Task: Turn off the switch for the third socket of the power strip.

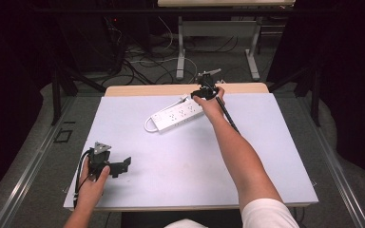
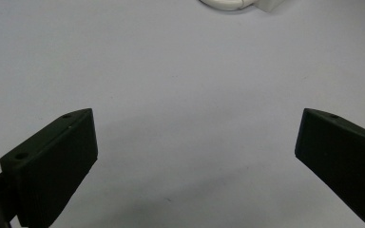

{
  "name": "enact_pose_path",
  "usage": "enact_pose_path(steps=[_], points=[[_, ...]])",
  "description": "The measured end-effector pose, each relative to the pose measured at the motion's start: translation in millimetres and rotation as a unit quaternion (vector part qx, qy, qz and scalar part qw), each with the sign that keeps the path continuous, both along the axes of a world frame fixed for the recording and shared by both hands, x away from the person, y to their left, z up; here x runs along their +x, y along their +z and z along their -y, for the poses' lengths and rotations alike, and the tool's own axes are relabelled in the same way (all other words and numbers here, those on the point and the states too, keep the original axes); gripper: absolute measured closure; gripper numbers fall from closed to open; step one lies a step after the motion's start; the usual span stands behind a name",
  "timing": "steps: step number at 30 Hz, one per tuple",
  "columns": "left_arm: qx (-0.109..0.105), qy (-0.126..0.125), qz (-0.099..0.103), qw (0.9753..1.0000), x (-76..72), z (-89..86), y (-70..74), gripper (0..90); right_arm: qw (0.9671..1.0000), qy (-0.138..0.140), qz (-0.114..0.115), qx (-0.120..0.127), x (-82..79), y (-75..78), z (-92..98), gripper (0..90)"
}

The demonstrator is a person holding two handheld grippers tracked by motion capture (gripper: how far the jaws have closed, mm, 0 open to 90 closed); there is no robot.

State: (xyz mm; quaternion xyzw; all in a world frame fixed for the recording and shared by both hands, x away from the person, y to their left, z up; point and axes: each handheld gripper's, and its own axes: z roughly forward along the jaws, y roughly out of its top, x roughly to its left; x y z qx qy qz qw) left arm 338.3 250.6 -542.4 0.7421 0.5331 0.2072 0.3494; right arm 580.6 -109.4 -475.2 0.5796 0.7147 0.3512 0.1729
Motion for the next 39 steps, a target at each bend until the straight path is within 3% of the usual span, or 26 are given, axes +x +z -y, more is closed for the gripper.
enact_pose_path(steps=[7, 8, 19, 27, 30, 32, 39], points=[[-0.001, -0.001, 0.001, 1.0000, -0.1, 0.7, 0.1, 0.3, 0.9998, 0.010, 0.015, -0.010, 5.0, -7.5, -2.2, 49.2], [0.002, -0.005, -0.009, 0.9999, -0.4, -0.1, 1.5, 0.3, 0.9997, 0.010, 0.017, -0.013, 5.5, -8.2, -2.2, 49.4], [0.001, -0.002, -0.004, 1.0000, -0.6, 0.4, 0.5, 0.3, 0.9998, 0.016, 0.005, 0.010, 11.3, -17.1, -3.5, 51.5], [0.006, -0.007, -0.008, 0.9999, -0.7, 1.4, 1.2, 0.3, 0.9995, 0.031, -0.005, 0.008, 12.4, -26.2, -9.9, 53.5], [0.005, -0.006, -0.009, 0.9999, -0.5, 1.1, 0.7, 0.3, 0.9994, 0.033, 0.000, 0.013, 13.0, -29.4, -12.8, 54.3], [0.004, -0.006, -0.009, 0.9999, -0.7, 0.9, 0.8, 0.3, 0.9991, 0.041, 0.001, 0.000, 13.8, -31.3, -13.1, 54.4], [0.004, -0.005, -0.008, 0.9999, -0.8, 0.9, 0.7, 0.3, 0.9991, 0.041, 0.005, 0.009, 16.2, -37.9, -18.3, 54.9]])
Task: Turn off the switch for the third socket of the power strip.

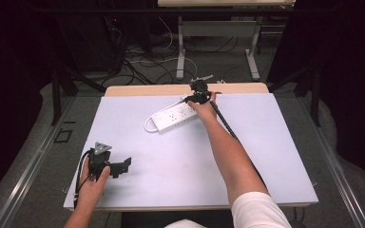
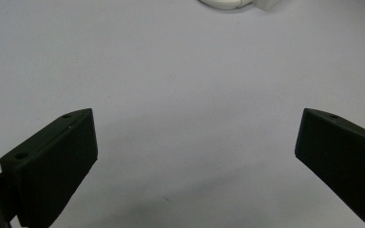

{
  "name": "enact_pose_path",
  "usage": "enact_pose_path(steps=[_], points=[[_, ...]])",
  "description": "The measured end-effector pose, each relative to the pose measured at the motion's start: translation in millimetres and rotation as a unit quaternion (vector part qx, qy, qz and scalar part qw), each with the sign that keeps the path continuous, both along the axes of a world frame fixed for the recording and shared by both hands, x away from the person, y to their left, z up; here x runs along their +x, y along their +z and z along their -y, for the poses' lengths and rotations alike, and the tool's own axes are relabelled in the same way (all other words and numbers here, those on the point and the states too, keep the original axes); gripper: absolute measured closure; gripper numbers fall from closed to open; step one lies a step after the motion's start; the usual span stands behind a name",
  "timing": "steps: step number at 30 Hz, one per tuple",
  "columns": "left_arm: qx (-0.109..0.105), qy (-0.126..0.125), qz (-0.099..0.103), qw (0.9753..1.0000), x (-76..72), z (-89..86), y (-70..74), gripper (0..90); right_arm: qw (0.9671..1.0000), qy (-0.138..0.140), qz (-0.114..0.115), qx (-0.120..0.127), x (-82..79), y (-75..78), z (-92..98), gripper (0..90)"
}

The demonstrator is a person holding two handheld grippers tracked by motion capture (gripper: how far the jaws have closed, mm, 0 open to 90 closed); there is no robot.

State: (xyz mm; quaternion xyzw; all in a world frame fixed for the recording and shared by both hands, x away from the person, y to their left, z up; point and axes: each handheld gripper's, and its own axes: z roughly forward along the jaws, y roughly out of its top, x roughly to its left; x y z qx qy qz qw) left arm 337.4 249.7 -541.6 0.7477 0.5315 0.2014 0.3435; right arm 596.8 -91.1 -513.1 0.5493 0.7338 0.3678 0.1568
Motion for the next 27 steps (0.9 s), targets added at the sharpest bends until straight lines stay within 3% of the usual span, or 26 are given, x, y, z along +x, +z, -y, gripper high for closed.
enact_pose_path(steps=[12, 27], points=[[-0.002, 0.005, 0.005, 1.0000, -0.6, 0.8, -0.4, 0.3, 0.9999, 0.004, 0.010, 0.007, 3.3, -6.4, -4.4, 60.7], [0.000, 0.008, 0.001, 1.0000, -2.2, 1.0, 0.8, 0.3, 0.9997, 0.006, 0.024, 0.004, 7.9, -13.5, -4.5, 74.2]])
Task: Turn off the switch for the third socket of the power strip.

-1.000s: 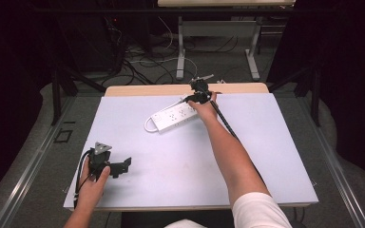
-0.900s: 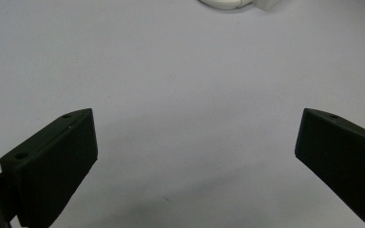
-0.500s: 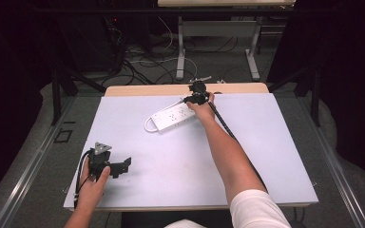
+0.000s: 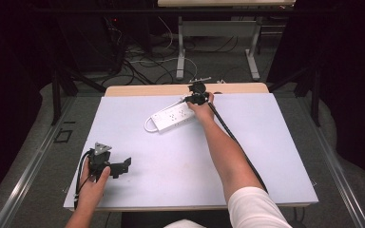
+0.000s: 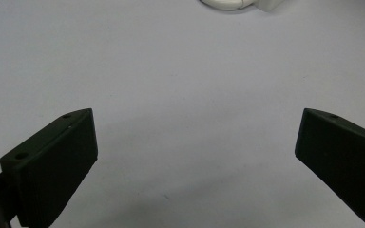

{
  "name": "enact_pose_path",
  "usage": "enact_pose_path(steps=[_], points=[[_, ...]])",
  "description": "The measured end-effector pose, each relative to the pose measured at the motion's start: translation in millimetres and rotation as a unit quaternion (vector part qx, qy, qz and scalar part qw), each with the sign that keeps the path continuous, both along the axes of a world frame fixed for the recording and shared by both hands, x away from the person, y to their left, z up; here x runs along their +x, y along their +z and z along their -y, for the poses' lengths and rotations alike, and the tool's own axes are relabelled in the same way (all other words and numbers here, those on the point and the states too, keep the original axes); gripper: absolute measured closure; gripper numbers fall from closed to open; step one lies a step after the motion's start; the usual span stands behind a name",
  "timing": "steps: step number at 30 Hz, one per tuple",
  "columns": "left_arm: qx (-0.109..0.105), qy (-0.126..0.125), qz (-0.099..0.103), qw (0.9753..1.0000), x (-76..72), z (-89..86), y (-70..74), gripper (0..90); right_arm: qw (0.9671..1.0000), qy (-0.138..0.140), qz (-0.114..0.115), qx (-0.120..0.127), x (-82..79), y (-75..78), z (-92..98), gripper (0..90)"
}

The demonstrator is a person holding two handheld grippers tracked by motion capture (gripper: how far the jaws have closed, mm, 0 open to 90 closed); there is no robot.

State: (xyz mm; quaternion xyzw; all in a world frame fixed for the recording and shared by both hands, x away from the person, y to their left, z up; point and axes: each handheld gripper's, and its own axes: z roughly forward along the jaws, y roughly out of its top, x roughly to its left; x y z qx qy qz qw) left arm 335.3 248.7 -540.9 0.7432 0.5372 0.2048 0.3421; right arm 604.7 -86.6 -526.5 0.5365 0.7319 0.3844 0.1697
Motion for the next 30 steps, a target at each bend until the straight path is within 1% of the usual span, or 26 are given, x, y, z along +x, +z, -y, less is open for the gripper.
enact_pose_path(steps=[1, 4, 5, 6, 7, 8, 10, 14, 18, 25, 26, 28, 29, 30], points=[[0.000, 0.000, 0.000, 1.0000, 0.0, 0.1, -0.1, 0.3, 1.0000, -0.002, -0.001, 0.003, 0.2, -0.7, -1.0, 75.3], [-0.001, 0.000, 0.000, 1.0000, 0.2, 0.4, -0.8, 0.3, 1.0000, 0.002, -0.003, -0.003, 0.6, -2.2, -0.9, 79.2], [-0.003, -0.001, 0.002, 1.0000, 0.4, 0.7, -1.3, 0.3, 1.0000, 0.001, -0.001, 0.001, 1.0, -3.0, -1.8, 80.2], [0.000, -0.003, 0.000, 1.0000, 0.3, 0.1, -0.9, 0.3, 1.0000, 0.001, 0.001, 0.000, 1.6, -3.7, -2.0, 81.1], [-0.003, -0.001, 0.001, 1.0000, 0.3, 0.5, -1.2, 0.3, 1.0000, 0.003, 0.002, -0.004, 1.8, -4.0, -1.5, 81.8], [-0.004, -0.001, 0.002, 1.0000, 0.3, 0.7, -1.2, 0.3, 1.0000, 0.004, 0.000, -0.001, 2.1, -4.2, -1.7, 82.6], [-0.001, -0.003, -0.001, 1.0000, 0.2, 0.2, -0.7, 0.3, 1.0000, 0.005, 0.002, -0.004, 2.6, -4.9, -1.8, 84.0], [-0.001, -0.003, 0.002, 1.0000, 0.3, 0.6, -1.9, 0.3, 0.9999, 0.007, 0.004, -0.009, 2.8, -5.3, -1.9, 85.2], [0.000, -0.003, 0.002, 1.0000, 0.2, 1.3, -1.8, 0.3, 0.9999, 0.002, 0.006, -0.008, 3.1, -5.1, -2.3, 86.5], [0.001, -0.005, 0.001, 1.0000, 0.3, 1.3, -2.0, 0.3, 0.9999, 0.003, 0.008, -0.014, 4.5, -6.9, -2.2, 88.1], [0.001, -0.005, 0.001, 1.0000, 0.5, 1.3, -2.2, 0.3, 0.9998, 0.002, 0.011, -0.013, 4.9, -7.6, -1.9, 88.2], [0.001, -0.005, 0.001, 1.0000, 0.5, 1.2, -2.3, 0.3, 0.9999, 0.002, 0.006, -0.015, 5.2, -7.8, -1.1, 88.3], [0.002, -0.005, 0.001, 1.0000, 0.4, 1.2, -2.2, 0.3, 0.9998, 0.007, 0.011, -0.013, 5.8, -8.7, 0.0, 88.5], [0.001, -0.005, 0.001, 1.0000, 0.4, 1.3, -2.2, 0.3, 0.9998, 0.005, 0.007, -0.020, 5.8, -8.4, -0.1, 88.5]])
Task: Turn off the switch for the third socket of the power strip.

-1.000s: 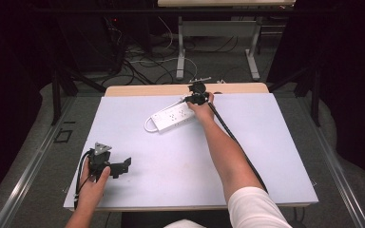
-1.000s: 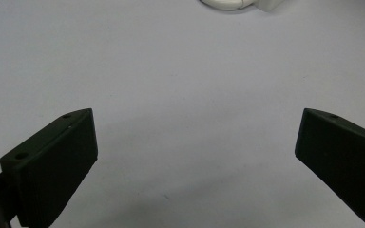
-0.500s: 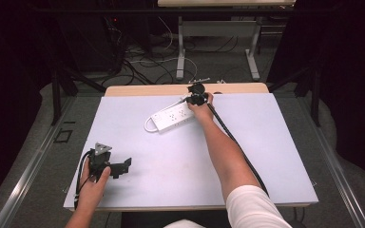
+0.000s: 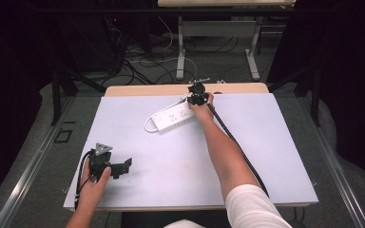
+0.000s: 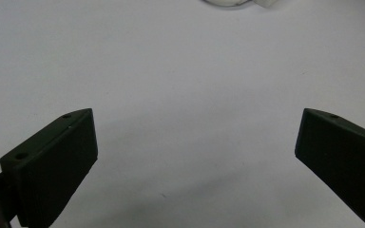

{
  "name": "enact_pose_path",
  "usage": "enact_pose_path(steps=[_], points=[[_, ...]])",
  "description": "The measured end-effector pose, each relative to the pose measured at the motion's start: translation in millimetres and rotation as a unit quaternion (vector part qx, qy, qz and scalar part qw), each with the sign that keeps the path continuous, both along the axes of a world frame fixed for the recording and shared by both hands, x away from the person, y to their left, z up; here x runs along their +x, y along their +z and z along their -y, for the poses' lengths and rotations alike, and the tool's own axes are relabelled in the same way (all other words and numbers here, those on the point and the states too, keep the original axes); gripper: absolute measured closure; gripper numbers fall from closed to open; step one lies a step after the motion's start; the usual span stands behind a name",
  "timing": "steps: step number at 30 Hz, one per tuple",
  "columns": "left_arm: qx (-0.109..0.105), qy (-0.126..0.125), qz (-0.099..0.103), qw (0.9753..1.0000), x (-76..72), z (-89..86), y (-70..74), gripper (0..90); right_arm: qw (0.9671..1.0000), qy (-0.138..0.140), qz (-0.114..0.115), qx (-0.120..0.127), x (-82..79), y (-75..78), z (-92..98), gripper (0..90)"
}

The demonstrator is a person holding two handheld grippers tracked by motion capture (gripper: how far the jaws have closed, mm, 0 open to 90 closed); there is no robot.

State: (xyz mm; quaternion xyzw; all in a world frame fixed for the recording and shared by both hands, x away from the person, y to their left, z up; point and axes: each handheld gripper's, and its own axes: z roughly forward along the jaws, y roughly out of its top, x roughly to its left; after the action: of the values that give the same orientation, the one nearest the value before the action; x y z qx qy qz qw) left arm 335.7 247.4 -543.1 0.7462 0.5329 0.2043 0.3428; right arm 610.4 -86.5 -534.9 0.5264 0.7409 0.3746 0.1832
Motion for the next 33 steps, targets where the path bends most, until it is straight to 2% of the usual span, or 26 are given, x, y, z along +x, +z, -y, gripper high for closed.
enact_pose_path(steps=[1, 4, 5, 14, 17, 24, 27, 28, 30, 33], points=[[0.000, 0.000, 0.000, 1.0000, 0.0, 0.0, 0.0, 0.3, 1.0000, -0.005, -0.003, 0.006, -0.3, -0.1, -0.9, 88.6], [0.001, 0.000, 0.000, 1.0000, 0.1, 0.3, -0.2, 0.3, 1.0000, -0.003, -0.004, 0.001, -0.1, -0.8, -0.4, 90.0], [0.005, -0.003, -0.009, 0.9999, -0.1, -0.1, 1.0, 0.3, 1.0000, -0.001, -0.002, 0.005, 0.3, -1.3, -0.2, 90.0], [0.005, -0.002, -0.006, 1.0000, -0.1, 0.2, 0.7, 0.3, 0.9999, 0.007, -0.009, 0.010, 0.8, -2.2, -0.8, 90.0], [0.005, -0.003, -0.006, 1.0000, -0.2, 0.1, 0.7, 0.3, 0.9999, 0.010, -0.005, 0.000, 0.2, -2.9, -2.2, 90.0], [0.005, -0.003, -0.005, 1.0000, -0.6, 0.2, 0.6, 0.3, 0.9999, 0.010, -0.005, 0.002, 0.6, -2.8, -1.9, 90.0], [0.005, -0.003, -0.006, 1.0000, -0.6, 0.4, 0.7, 0.3, 0.9999, 0.007, -0.010, 0.005, 0.1, -2.6, -2.3, 90.0], [0.005, -0.003, -0.006, 1.0000, -0.5, 0.4, 0.6, 0.3, 0.9998, 0.012, -0.002, 0.013, 0.9, -3.7, -2.0, 90.0], [0.006, -0.003, -0.007, 1.0000, -0.5, 0.2, 0.6, 0.3, 0.9999, 0.012, -0.012, 0.003, 0.7, -2.1, -1.2, 90.0], [0.005, -0.002, -0.006, 1.0000, -0.5, 0.5, 0.4, 0.3, 0.9998, 0.009, -0.011, 0.014, 1.1, -2.6, -1.4, 90.0]])
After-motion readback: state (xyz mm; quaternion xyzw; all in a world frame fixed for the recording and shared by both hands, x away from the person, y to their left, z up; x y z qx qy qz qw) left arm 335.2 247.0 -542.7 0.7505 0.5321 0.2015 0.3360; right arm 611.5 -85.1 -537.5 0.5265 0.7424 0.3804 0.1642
